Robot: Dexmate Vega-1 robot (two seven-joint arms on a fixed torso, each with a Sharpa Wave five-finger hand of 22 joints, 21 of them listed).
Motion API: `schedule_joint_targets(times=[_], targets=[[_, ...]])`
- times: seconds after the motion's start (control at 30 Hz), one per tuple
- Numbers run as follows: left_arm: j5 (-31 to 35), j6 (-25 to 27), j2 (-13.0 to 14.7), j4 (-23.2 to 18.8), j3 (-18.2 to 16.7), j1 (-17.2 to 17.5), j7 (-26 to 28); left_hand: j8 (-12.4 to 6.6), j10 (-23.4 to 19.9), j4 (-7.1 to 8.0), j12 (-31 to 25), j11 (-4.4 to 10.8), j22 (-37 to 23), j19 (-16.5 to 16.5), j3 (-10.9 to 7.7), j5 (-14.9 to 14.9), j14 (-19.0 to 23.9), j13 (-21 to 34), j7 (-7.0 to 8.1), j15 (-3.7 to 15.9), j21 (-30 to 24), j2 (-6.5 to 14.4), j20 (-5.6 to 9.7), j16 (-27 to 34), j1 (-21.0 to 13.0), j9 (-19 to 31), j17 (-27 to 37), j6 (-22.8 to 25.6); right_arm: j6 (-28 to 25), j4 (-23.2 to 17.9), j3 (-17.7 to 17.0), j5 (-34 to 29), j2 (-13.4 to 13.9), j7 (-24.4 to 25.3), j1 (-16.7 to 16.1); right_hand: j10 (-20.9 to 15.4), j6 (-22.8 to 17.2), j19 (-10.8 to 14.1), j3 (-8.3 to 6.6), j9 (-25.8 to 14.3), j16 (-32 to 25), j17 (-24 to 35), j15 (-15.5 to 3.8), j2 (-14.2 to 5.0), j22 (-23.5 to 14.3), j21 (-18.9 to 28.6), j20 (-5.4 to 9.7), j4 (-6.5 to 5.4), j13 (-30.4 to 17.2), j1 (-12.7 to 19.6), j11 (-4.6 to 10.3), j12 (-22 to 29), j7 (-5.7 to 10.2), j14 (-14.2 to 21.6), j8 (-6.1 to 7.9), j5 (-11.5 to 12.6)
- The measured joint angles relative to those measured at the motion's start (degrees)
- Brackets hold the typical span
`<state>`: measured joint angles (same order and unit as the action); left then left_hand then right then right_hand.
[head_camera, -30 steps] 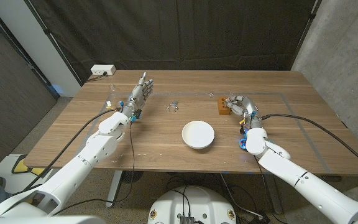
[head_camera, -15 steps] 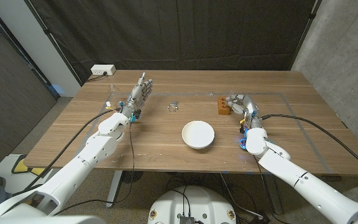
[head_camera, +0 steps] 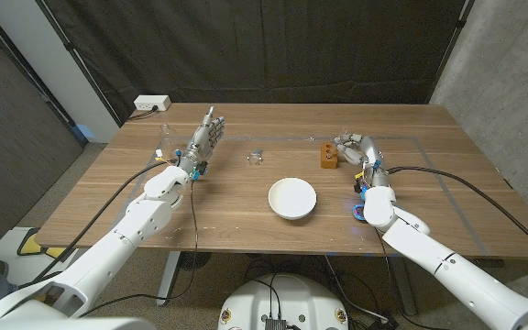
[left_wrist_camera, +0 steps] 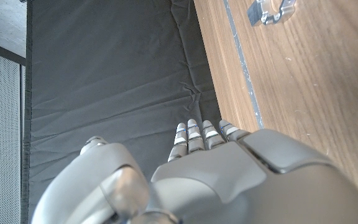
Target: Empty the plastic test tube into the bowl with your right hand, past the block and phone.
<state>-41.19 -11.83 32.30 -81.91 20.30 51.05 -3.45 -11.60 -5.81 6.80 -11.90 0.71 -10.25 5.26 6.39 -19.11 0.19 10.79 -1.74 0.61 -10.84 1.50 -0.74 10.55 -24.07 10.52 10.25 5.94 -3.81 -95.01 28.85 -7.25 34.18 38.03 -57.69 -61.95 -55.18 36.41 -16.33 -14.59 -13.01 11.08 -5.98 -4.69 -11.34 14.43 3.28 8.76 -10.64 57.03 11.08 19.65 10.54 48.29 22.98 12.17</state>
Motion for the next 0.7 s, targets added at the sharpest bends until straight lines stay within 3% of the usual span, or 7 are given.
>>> schedule_joint_targets(times=[0.2,0.7], targets=[[0.0,0.2,0.0,0.6,0.1,-0.8,-0.5,0.00,0.0,0.24,0.0,0.00,0.0,0.0,0.24,0.0,0.0,0.0,0.00,0.00,0.0,0.7,0.00,0.0,0.5,0.0,0.0,0.0,0.2,-1.5,-0.9,-0.5,0.3,0.9,-1.0,-2.3,-0.4,0.0,-0.39,0.0,-0.4,0.5,-0.27,0.40,0.0,0.0,0.00,0.39,-1.5,0.9,0.20,1.6,-0.42,1.5,0.03,-0.4],[0.1,0.3,-1.3,3.4,1.0,-3.0,-2.4,0.00,0.0,-0.01,0.0,0.00,0.0,0.0,0.48,0.0,0.0,0.0,0.00,0.00,0.0,0.7,0.01,0.0,0.5,0.0,0.0,0.0,-1.7,-6.5,-4.0,-0.7,1.5,2.4,-5.0,-3.5,-0.4,0.0,-0.46,0.0,-0.8,1.3,-0.56,0.43,0.0,0.0,0.00,0.33,-3.4,1.9,0.40,3.1,-0.41,2.4,0.04,-1.6]])
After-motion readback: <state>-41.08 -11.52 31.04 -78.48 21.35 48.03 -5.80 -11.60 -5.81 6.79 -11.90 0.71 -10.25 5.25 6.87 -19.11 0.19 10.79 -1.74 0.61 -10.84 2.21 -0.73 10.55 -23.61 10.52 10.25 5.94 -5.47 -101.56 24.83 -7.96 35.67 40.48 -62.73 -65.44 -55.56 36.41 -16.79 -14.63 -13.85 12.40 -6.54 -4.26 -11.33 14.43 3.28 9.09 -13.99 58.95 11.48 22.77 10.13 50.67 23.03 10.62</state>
